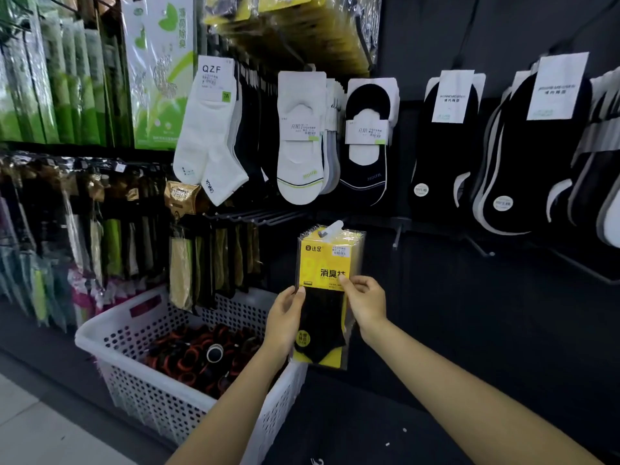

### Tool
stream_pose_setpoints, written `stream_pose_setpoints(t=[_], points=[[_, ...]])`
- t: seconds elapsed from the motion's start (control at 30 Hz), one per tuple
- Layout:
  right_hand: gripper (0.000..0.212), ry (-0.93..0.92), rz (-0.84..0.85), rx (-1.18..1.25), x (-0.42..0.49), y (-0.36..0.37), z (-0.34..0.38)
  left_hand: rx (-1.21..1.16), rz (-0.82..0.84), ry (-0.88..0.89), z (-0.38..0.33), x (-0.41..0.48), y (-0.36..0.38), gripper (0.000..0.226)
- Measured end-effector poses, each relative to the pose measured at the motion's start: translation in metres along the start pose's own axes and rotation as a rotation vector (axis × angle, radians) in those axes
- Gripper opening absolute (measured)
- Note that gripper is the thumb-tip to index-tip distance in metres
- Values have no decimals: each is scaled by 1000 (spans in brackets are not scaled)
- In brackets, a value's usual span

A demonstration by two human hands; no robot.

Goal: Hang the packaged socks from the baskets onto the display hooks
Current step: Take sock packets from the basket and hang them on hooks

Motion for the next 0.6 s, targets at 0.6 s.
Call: stream_pose_setpoints(t=[0.6], points=[[16, 567, 456, -486, -214, -173, -289, 384, 423, -625, 284, -242, 19, 21]])
Point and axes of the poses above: each hand's wrist, its own x-axis towards the middle knuckle, its own y-axis out of the palm, z = x × y, the point moved 8 cm from there along x, towards the middle knuckle
